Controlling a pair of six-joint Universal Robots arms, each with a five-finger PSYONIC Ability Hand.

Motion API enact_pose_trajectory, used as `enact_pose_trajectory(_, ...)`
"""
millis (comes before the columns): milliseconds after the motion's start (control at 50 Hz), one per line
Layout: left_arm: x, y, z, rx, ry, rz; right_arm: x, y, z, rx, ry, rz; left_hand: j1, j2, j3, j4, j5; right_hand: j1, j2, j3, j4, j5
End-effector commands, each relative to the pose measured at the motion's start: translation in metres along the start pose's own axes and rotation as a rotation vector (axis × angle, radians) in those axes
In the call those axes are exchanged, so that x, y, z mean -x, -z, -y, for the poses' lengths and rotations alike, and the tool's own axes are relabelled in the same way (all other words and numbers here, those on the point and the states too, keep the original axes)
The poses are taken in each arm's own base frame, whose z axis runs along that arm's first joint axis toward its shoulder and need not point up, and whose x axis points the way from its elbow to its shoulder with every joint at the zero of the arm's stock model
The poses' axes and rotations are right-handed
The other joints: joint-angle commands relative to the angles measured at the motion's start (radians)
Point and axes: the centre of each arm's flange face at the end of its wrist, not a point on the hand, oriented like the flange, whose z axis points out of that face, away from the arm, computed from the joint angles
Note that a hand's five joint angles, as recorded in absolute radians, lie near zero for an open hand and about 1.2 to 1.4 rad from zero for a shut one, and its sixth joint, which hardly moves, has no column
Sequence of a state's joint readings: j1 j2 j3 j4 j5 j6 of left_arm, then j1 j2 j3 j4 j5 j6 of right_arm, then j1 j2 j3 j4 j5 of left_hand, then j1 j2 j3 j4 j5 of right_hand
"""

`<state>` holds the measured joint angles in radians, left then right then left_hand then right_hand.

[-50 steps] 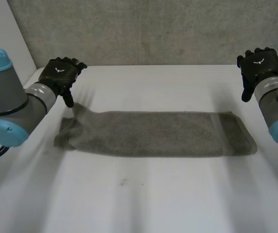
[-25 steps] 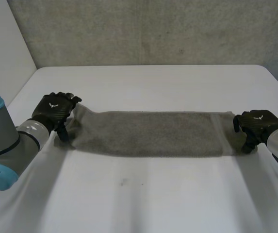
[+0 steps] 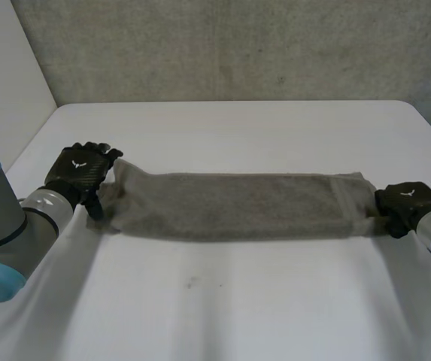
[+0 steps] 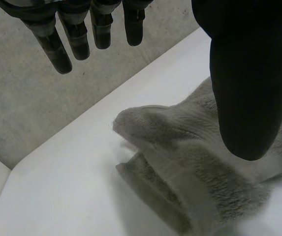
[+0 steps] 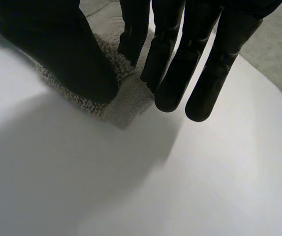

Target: Fold the towel.

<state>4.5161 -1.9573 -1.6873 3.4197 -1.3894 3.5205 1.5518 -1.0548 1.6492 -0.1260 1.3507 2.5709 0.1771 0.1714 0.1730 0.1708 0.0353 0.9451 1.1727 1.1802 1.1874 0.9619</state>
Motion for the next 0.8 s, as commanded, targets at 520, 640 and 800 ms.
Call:
enact_pose_trajectory(520, -0.002, 0.002, -0.001, 0.005, 0.001, -0.005, 0.034, 0.043, 0.142, -0.525, 0.149, -0.119, 0.025, 0.03, 0.029, 0.031, -0.008, 0.451, 0.224, 0.216, 0.209, 0.26)
enact_pose_trajectory(640, -0.003, 0.003, -0.002, 0.009, 0.001, -0.007, 0.142, 0.07, 0.162, -0.707, 0.23, 0.196, 0.025, 0.03, 0.029, 0.031, -0.008, 0.451, 0.224, 0.216, 0.209, 0.26)
enact_pose_trajectory(800, 0.0, 0.005, 0.002, -0.002, 0.0, 0.001, 0.25, 0.084, 0.132, -0.736, 0.345, 0.497, 0.025, 0.03, 0.029, 0.031, -0.008, 0.451, 0.224, 0.216, 0.209, 0.26)
